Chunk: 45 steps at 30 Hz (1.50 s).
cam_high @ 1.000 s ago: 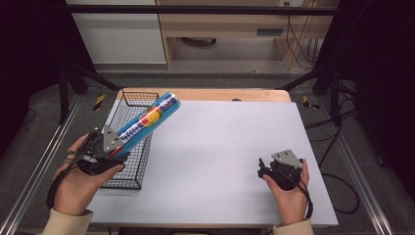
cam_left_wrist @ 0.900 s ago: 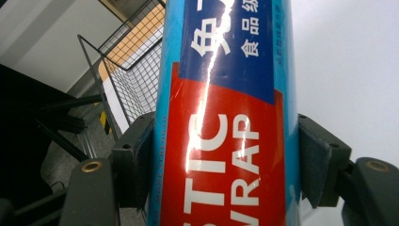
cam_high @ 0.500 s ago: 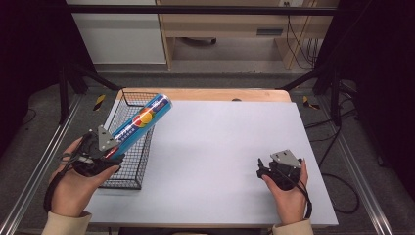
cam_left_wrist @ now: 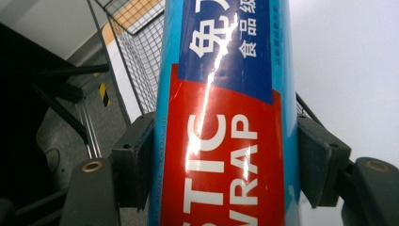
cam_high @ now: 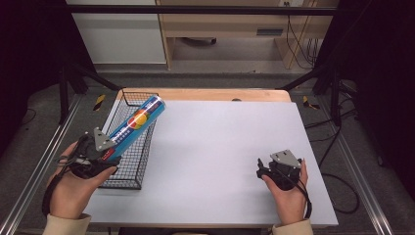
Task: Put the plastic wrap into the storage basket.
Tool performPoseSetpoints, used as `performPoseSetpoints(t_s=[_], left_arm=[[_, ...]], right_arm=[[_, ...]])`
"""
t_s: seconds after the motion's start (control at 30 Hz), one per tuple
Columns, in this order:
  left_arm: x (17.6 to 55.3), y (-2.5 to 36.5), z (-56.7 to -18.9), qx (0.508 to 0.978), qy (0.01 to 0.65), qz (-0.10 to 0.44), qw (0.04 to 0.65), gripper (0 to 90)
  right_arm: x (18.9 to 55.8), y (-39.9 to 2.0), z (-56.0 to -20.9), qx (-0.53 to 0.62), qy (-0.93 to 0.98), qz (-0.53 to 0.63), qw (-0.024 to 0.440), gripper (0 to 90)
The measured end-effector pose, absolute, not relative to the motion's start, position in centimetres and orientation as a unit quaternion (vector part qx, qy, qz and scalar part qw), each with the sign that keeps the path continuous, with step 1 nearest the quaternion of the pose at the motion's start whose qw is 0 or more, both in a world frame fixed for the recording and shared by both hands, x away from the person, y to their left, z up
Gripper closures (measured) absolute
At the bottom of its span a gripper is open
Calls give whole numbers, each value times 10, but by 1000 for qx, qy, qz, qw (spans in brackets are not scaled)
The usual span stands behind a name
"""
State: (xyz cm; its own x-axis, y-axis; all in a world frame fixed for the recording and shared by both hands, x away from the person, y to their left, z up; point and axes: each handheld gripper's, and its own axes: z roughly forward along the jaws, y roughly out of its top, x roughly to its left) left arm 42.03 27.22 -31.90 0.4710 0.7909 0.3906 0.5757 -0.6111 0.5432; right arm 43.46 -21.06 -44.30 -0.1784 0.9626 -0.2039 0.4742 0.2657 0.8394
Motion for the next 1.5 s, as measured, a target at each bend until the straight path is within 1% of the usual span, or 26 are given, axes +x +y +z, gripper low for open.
performPoseSetpoints(t_s=[0.73, 1.0, 1.23, 1.37, 1.5], left_arm=[[438, 282, -336, 831, 465, 283, 117, 320], [444, 278, -344, 827, 481, 268, 112, 321], [450, 276, -345, 820, 494, 267, 107, 321], [454, 276, -346, 819, 499, 267, 91, 321], [456, 278, -350, 821, 503, 251, 98, 321]], right_arm=[[436, -210, -442, 513, 700, 327, 374, 142], [436, -211, -442, 514, 698, 329, 373, 142], [436, -211, -441, 516, 698, 331, 371, 143], [435, -211, -441, 515, 698, 332, 370, 142], [436, -212, -441, 516, 697, 334, 368, 143]])
